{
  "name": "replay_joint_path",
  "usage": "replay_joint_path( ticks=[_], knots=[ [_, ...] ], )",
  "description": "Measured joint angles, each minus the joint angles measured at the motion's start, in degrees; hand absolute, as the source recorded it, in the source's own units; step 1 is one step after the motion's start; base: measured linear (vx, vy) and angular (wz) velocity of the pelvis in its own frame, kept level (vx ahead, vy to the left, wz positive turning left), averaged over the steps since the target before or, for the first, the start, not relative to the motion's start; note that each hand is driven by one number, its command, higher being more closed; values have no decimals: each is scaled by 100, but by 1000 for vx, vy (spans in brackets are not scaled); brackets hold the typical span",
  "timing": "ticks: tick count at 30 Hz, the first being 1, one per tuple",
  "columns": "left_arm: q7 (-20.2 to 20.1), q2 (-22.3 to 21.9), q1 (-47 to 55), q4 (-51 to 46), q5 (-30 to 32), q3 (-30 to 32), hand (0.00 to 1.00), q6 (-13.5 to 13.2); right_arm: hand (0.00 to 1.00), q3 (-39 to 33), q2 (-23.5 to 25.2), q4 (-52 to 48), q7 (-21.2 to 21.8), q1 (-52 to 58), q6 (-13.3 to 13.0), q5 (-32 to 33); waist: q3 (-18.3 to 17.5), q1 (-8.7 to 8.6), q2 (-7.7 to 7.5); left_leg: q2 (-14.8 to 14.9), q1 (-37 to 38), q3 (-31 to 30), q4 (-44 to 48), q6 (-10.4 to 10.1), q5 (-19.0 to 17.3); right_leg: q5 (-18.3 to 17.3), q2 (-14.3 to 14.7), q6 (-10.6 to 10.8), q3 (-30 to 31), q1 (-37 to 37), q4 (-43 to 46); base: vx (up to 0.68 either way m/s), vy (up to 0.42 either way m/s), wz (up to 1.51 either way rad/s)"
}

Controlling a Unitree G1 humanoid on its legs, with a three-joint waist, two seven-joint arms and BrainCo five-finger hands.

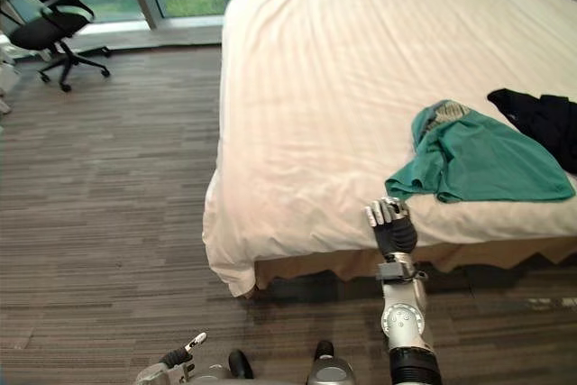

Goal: Tidy the bed and pick cloth on bed and put in laundry

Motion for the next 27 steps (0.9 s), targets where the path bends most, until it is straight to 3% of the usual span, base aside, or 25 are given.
replay_joint_path(
  ticks=[3, 6, 9, 12, 13, 16, 18, 21, 24, 27],
  knots=[
    [-45, -5, 6, 111, 103, -79, 0, -133, 100, 574, 48, 3, -186, -221, 219, 271, -30, 33, 33, -17, 98, -122, -5, 2, 2, 18, -4, 16, -139, 182, -77, -29, 7, 15],
    [-46, 23, -41, 163, 122, -254, 0, -259, 100, 953, 176, 52, -603, -796, 164, 336, -36, 37, 73, -69, -62, -237, 1, 5, 7, 49, -8, 19, -236, 92, -156, -46, 5, 11],
    [-80, 34, -404, 189, 81, -443, 0, -363, 100, 1115, 179, 423, -1207, -2258, -142, 336, 296, 177, 171, -25, -743, -396, 130, -37, 29, 85, -57, -84, -246, -591, 77, -105, -4, 10],
    [-186, 40, -1019, 181, -94, -434, 0, -494, 100, 1003, 50, 883, -1553, -3786, -448, 331, 991, 323, 263, -72, -1497, -559, 113, -151, 127, 124, -149, -202, -300, -1463, 440, -124, -5, 19],
    [-182, 61, -1252, 188, -140, -431, 0, -586, 100, 940, -54, 1064, -1601, -4232, -531, 319, 1246, 373, 329, -45, -1759, -612, 76, -168, 377, 203, -127, -272, -340, -1702, 481, -64, -29, 20],
    [-168, 74, -1728, 387, -389, -431, 0, -805, 100, 686, -314, 1509, -1691, -4717, -629, 317, 1406, 616, 354, 17, -2428, -697, 92, 117, 688, 325, -81, -313, -430, -2358, 580, -25, -49, 14],
    [-124, 67, -1977, 451, -511, -428, 0, -924, 100, 555, -415, 1642, -1783, -4924, -705, 330, 1508, 646, 354, 26, -2731, -733, 142, 231, 773, 304, -123, -348, -450, -2722, 816, 49, -17, 13],
    [14, -42, -2378, 573, -580, -420, 0, -1095, 100, 474, -599, 1648, -1919, -5153, -909, 336, 1538, 716, 389, 7, -3178, -848, 307, 249, 788, 203, -249, -392, -423, -3257, 1207, 47, 2, 6],
    [224, -190, -2634, 497, -590, -341, 0, -1258, 100, 364, -648, 1545, -2014, -5141, -1222, 433, 1552, 746, 380, -47, -3448, -843, 373, 247, 787, -141, -411, -378, -295, -3747, 1744, -13, 1, 4],
    [494, -338, -2658, 209, -592, -159, 0, -1255, 100, 366, -466, 1079, -1911, -4919, -1473, 623, 1645, 732, 283, -37, -3575, -689, 401, 220, 766, -378, -494, -452, -147, -4149, 2194, -62, -37, -12]
  ],
)
